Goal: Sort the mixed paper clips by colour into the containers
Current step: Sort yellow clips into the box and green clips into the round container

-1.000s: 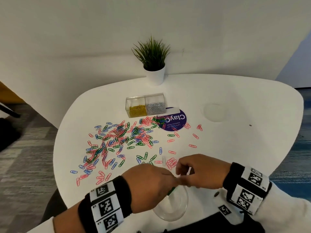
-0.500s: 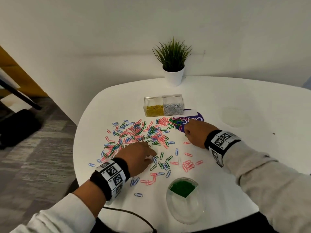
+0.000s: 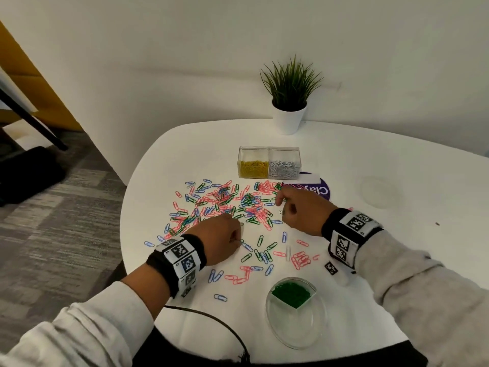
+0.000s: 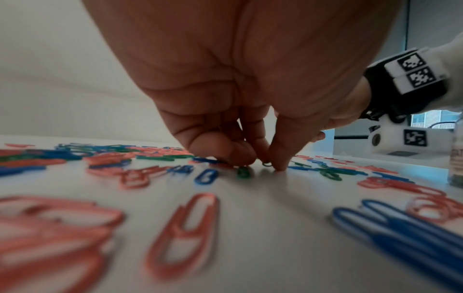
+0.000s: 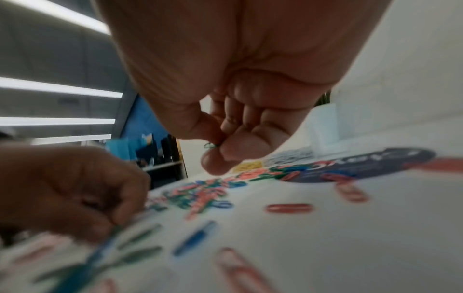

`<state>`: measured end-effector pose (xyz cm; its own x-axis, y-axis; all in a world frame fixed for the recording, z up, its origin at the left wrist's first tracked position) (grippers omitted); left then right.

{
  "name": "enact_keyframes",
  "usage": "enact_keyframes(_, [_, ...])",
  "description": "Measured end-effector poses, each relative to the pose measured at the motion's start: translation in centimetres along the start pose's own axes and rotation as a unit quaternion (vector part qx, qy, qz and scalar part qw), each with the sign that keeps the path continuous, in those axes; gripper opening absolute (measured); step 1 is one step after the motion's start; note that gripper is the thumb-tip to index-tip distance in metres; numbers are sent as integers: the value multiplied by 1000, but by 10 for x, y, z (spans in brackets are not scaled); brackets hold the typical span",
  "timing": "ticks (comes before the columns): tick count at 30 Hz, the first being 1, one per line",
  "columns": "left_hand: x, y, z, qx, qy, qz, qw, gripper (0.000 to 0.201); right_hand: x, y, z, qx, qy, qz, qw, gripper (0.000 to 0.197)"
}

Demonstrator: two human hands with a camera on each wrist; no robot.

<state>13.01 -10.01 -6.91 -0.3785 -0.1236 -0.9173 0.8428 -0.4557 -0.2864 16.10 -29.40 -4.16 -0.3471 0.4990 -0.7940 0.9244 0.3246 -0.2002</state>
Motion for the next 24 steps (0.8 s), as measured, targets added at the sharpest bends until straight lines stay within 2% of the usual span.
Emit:
enact_keyframes(2, [-3, -2, -2, -5, -5, 8, 1000, 10, 9, 2, -9, 3, 47, -40, 998, 22])
enact_keyframes(4, [-7, -5, -4, -9, -22, 19, 1000, 7, 19, 4, -17, 5, 25, -95, 995, 19])
enact_keyframes(6, [-10, -8, -7, -20, -65, 27, 997, 3, 30, 3, -24, -26, -52, -138, 989, 15])
enact_keyframes(8, [-12, -11, -8, -20, -114, 27, 993, 17, 41, -2, -30, -89, -173, -166, 967, 22])
enact_keyframes(10, [-11, -13, -4, -6, -121, 6, 993, 27, 49, -6, -34, -135, -253, -173, 942, 29])
enact_keyframes(14, [-4, -12, 7, 0, -124, -28, 992, 16, 50, -6, -35, -174, -295, -144, 928, 23])
enact_keyframes(16, [-2, -11, 15, 3, -84, -31, 996, 14, 53, -8, -35, -192, -326, -137, 916, 24])
enact_keyframes(19, [4, -12, 26, 2, 7, -42, 999, 28, 61, -9, -34, -193, -366, -129, 901, 25])
enact_keyframes(24, [18, -15, 39, -1, 117, -46, 992, 19, 60, -1, -29, -117, -336, -142, 924, 22])
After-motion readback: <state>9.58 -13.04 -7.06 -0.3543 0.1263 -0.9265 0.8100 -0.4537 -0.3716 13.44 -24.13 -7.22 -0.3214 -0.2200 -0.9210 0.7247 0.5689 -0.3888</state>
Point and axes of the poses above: each hand's wrist, its own y-axis towards the middle knuckle, its own x-axis out of the palm, z = x × y, the point moved 7 cm from there along y, towards the middle knuckle, and after that the axes turned 1 degree about -x, right-handed, at the moved point
